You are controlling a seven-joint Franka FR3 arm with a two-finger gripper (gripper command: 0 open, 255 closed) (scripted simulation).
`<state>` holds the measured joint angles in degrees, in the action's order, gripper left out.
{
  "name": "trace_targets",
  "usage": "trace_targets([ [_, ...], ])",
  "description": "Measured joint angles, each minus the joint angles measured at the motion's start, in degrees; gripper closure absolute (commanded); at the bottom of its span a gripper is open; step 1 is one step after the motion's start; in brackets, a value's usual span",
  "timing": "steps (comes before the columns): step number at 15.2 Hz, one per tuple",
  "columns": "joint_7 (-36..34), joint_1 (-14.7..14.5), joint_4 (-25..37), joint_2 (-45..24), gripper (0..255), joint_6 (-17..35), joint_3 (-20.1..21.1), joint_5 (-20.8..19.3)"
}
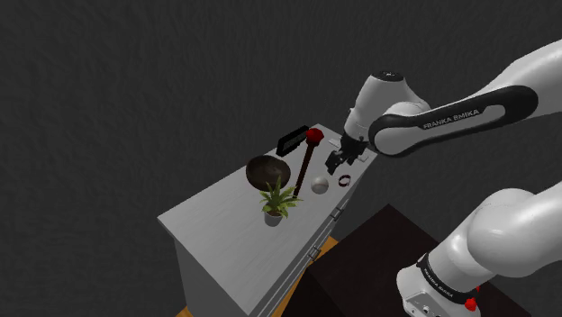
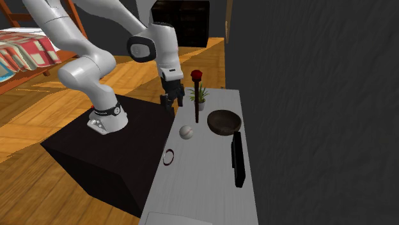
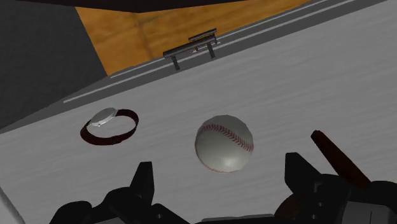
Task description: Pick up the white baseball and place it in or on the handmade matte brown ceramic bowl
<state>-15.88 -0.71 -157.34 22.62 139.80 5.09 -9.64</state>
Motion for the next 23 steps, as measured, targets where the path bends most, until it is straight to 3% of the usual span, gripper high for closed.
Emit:
trace_targets([
  [4, -6.2, 2.4, 1.5, -11.5, 0, 10.5, 2.5, -5.4],
  [7, -10.7, 3.9, 2.5, -17.0, 0, 15.2, 3.5, -10.1],
  [14, -17.1, 5.4, 4.3, -24.7, 0, 20.8, 3.0, -18.4],
  [20, -17.8, 5.5, 4.2, -25.2, 0, 21.4, 2.8, -19.4],
  [21, -17.8, 5.5, 4.2, -25.2, 255, 21.4, 2.8, -19.4],
  [23, -17.8, 5.7, 4.3, -24.9, 255, 21.3, 2.5, -19.4],
])
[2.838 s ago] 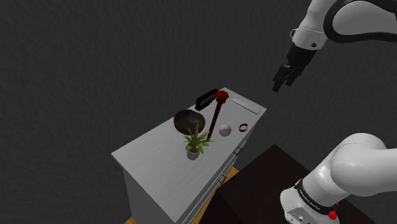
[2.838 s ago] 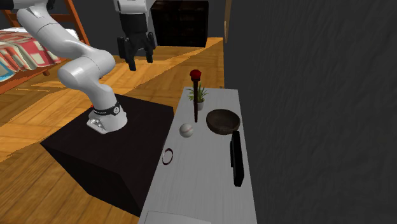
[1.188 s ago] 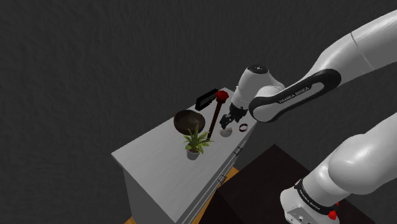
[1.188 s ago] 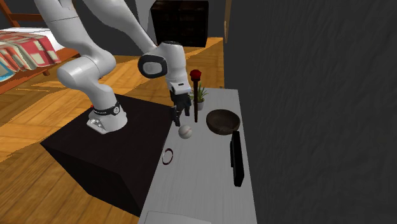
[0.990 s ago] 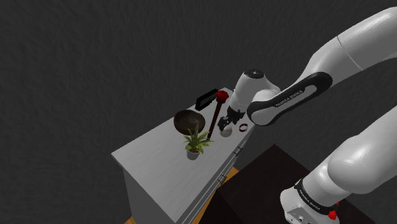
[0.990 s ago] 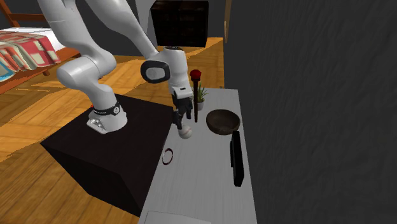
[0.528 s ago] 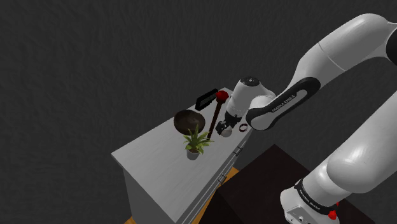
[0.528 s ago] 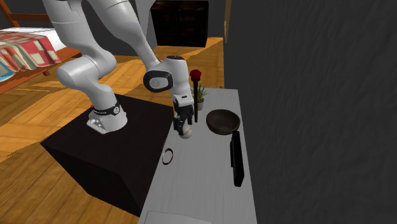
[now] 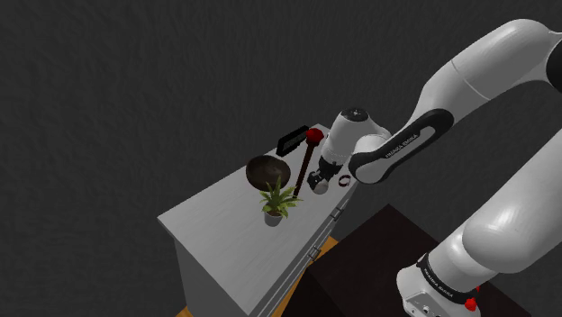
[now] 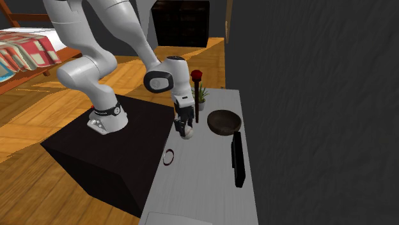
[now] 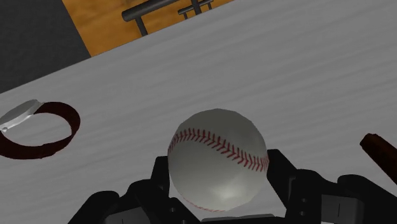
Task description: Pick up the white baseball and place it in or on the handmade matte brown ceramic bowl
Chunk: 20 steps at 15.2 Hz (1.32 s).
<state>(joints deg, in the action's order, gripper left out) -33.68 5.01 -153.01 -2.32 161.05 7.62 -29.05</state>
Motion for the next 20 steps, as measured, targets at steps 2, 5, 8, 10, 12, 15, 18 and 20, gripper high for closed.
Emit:
trace_targets([
  [2, 0.2, 0.0, -0.2, 0.2, 255, 0.1, 0.0, 0.1],
  [5, 0.3, 0.0, -0.3, 0.3, 255, 0.2, 0.0, 0.1],
  [8, 0.2, 0.0, -0.1, 0.2, 255, 0.1, 0.1, 0.2],
  [10, 1.4, -0.2, -0.3, 1.0, 255, -0.8, 0.5, 1.7],
  [12, 3.0, -0.5, -0.4, 2.5, 255, -2.1, 0.9, 3.9],
  [15, 6.1, -0.9, -0.5, 5.3, 255, -4.5, 1.0, 7.4],
  [18, 8.4, -1.5, -0.7, 8.0, 255, -6.8, 1.0, 10.1],
  [20, 10.0, -1.9, -0.4, 9.7, 255, -8.7, 0.8, 11.8],
])
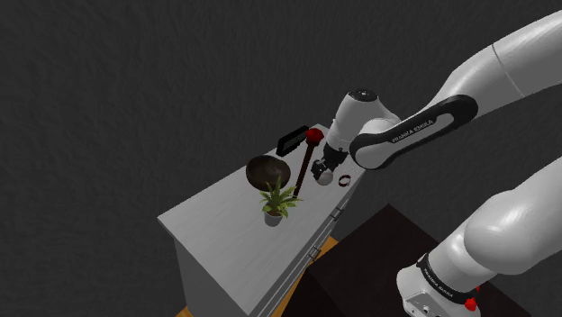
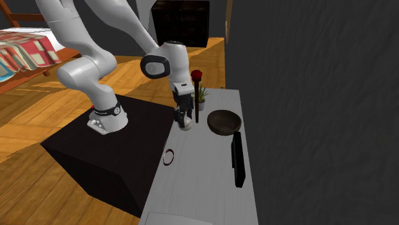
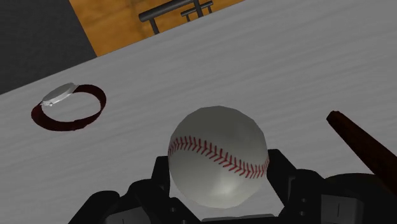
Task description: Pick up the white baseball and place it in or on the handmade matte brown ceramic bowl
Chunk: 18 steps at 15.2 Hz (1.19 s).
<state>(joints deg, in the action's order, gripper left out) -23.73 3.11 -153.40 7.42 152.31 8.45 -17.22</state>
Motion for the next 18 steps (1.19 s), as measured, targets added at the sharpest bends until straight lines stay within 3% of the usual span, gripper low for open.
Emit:
trace_targets([
  [11, 4.9, -1.9, 2.2, 7.8, 255, -9.6, -0.9, 5.4],
  [18, -1.2, -3.4, 14.3, -2.1, 255, -13.0, 2.9, 3.8],
])
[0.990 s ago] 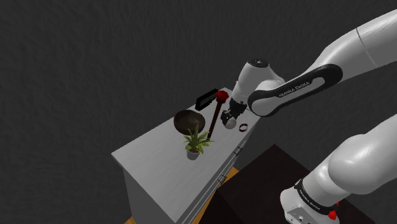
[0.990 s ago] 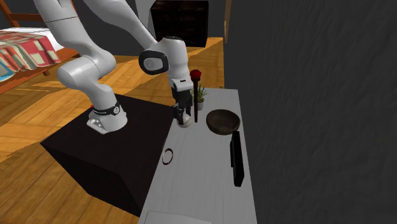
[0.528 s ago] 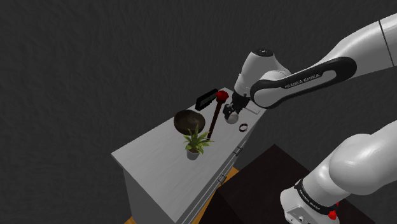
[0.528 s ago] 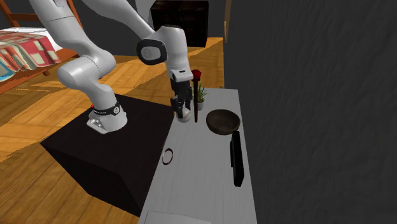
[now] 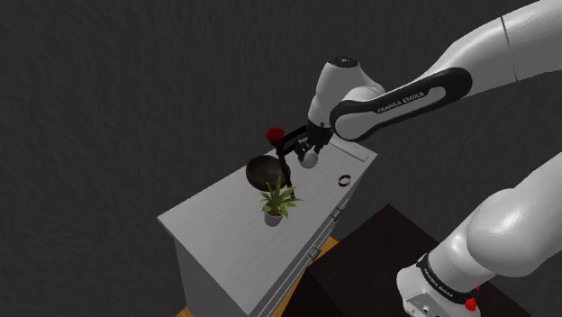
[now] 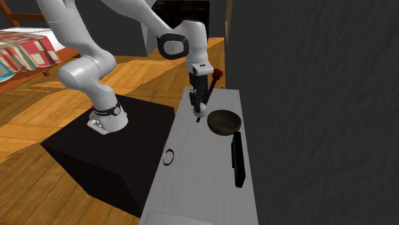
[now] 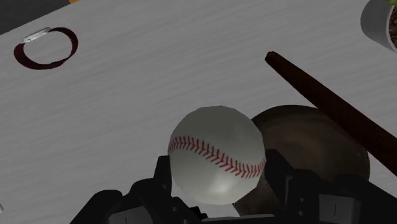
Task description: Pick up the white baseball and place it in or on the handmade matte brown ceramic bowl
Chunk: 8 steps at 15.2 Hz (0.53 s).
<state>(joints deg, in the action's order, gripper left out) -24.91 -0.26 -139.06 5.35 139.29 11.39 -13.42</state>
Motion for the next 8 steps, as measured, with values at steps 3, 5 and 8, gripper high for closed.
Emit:
trace_targets([
  [3, -3.0, -0.8, 7.3, -6.0, 255, -2.0, 1.3, -1.6],
  [5, -4.8, -1.7, 12.5, -9.7, 255, -3.9, 2.0, -2.5],
  [8, -5.6, -2.1, 15.3, -12.0, 0, -4.8, 2.2, -3.1],
])
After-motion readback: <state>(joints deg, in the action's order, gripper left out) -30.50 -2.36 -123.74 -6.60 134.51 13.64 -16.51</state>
